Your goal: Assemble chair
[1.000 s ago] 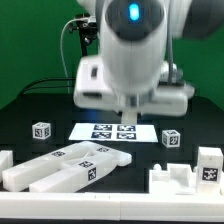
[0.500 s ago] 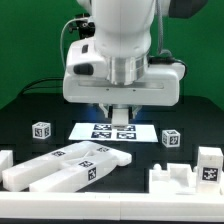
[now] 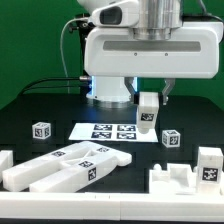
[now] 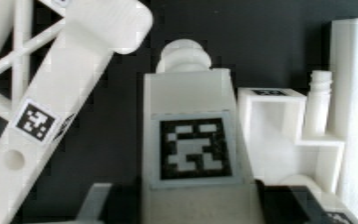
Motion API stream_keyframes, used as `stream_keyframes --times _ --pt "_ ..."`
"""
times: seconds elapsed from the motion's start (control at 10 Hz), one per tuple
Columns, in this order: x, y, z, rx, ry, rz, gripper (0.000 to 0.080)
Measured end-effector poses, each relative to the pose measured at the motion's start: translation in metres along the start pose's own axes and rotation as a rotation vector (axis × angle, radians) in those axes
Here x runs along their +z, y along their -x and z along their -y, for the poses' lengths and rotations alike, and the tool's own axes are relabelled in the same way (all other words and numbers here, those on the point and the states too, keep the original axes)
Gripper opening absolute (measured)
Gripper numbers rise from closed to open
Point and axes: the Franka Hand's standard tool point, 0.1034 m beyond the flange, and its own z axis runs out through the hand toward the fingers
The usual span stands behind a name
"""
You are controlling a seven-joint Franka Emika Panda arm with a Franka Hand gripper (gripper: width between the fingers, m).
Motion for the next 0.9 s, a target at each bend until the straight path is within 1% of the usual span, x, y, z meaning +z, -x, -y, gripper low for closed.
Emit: stream_keyframes --times 0.1,0.2,0.3,0.4,0.5,0.6,0.7,0.8,0.9 --pt "0.000 -0.006 0.001 -0.003 0.000 -0.080 0.0284" --pt "0.003 -0.006 0.003 -0.004 -0.001 -0.118 0.0284" --pt "0.001 -0.018 0.011 0.006 -0.021 -0.174 0.0284" --pt "-0.007 -0.034 0.012 0.032 -0.059 -0.208 0.0284" --pt "-0.018 -0.046 0.007 0.070 -0.090 -0.246 0.0284" --pt "-0.021 -0.051 0.006 0.068 -0.076 -0.332 0.0284" --pt "-0.017 -0.048 0.005 0.065 -0.064 -0.375 0.0284" --pt "-0.019 -0.049 0.003 0.065 -0.049 -0.446 0.0284" --pt "-0.017 -0.048 0.002 0.063 -0.039 -0.486 0.0284"
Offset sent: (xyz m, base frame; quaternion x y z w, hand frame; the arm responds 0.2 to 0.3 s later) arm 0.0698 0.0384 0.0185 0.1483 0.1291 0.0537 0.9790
